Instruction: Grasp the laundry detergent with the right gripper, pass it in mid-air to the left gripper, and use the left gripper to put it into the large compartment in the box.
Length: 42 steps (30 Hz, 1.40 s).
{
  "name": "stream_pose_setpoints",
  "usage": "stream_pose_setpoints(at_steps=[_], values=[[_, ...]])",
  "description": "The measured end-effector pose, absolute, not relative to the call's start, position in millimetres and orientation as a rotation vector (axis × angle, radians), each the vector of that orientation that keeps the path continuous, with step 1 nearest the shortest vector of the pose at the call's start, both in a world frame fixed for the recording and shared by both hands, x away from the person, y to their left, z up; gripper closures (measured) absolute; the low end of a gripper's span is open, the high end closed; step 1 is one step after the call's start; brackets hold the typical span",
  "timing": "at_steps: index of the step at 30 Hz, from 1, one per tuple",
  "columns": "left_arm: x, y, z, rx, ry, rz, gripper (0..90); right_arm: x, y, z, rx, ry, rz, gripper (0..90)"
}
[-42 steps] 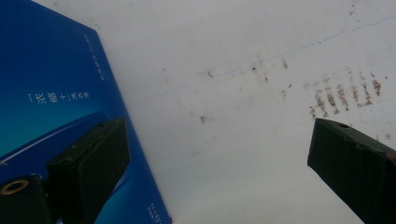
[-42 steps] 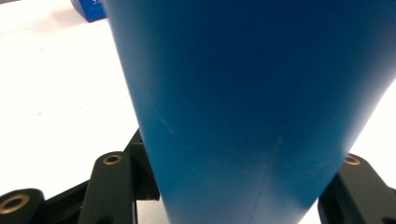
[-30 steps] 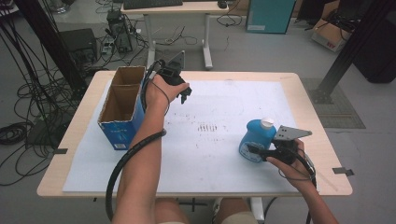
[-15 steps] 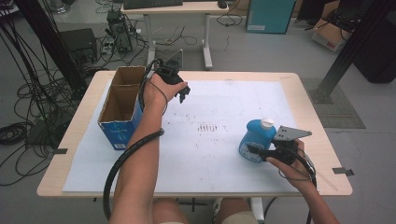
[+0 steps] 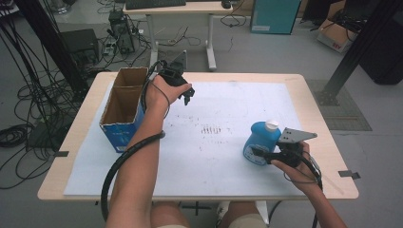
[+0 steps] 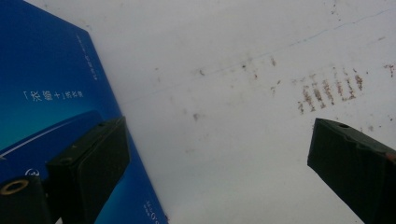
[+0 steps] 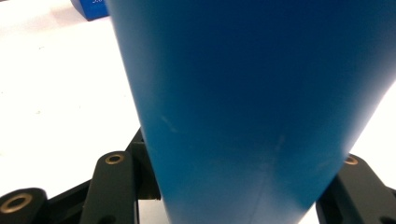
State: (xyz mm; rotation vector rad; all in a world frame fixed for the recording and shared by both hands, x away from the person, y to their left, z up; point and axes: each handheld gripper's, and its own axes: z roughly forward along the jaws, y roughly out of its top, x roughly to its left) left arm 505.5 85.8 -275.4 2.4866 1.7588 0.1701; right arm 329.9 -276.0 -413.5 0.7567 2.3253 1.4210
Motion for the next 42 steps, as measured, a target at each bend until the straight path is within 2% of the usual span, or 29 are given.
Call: stream_pose_setpoints(at_steps=[25,40,42], values=[[509,82,-286,2.526,1.642,0.127,6.5,328,-275,-414,0.76,2.305,1.421,44.7],[517,77,-275,2.554,1.555,0.176,6.4,335,-279,-408,0.873,2.341,1.449,43.5],[517,78,-270,2.604,1.507,0.211,7.8,337,-279,-403,0.889,2.366,1.436,43.3]])
